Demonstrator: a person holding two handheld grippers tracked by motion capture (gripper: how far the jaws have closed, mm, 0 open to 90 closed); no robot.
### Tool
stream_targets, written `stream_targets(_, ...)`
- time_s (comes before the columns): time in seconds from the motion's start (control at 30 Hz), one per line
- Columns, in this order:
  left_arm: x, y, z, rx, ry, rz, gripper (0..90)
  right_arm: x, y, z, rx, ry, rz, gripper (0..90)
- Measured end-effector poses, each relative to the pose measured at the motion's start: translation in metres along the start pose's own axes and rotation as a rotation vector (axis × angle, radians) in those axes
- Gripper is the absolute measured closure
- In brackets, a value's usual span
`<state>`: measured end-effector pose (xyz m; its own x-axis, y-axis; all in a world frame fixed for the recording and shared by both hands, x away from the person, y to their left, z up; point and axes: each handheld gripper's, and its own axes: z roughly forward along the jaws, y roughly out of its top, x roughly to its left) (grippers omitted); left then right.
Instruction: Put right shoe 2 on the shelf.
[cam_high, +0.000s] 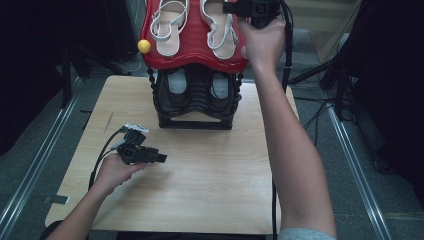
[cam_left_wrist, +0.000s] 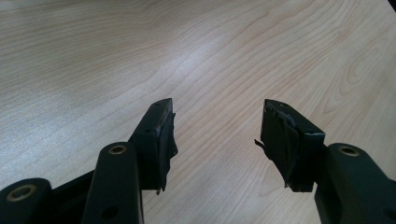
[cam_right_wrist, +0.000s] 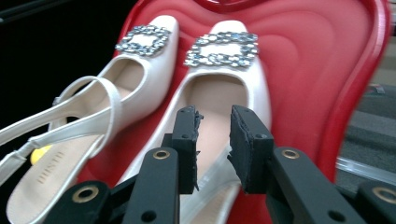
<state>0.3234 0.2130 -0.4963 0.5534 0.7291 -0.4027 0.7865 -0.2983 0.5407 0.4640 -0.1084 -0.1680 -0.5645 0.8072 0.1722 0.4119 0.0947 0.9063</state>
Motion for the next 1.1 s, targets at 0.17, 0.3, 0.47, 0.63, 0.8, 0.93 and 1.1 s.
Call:
stream_targets(0.17,0.000,0.000,0.001,0.001,0.000,0.001,45.1,-0.013,-0.005,-0.007,-0.001,-0.002,0.022,70.9)
stream_targets(0.3,0.000,0.001,0.001,0.001,0.000,-0.001,45.1,-0.021,-0.011,-0.013,0.009,0.002,0.022,69.7)
stream_targets(0.47,0.000,0.001,0.001,-0.001,-0.002,-0.002,45.1,-0.031,-0.019,-0.017,0.018,-0.014,0.016,69.7)
stream_targets(0.63,0.001,0.001,0.001,0.000,-0.001,-0.003,45.1,-0.042,-0.030,-0.021,0.017,-0.015,0.033,68.2)
stream_targets(0.8,0.000,0.001,0.002,-0.002,0.001,0.002,45.1,-0.053,-0.041,-0.025,0.022,-0.016,0.044,67.0)
stream_targets(0.93,0.000,0.002,0.002,-0.003,-0.001,0.001,45.1,-0.059,-0.048,-0.029,0.016,-0.014,0.051,66.2)
stream_targets(1.1,0.000,0.002,0.002,-0.008,-0.001,0.005,45.1,-0.069,-0.059,-0.034,0.006,-0.021,0.062,65.6)
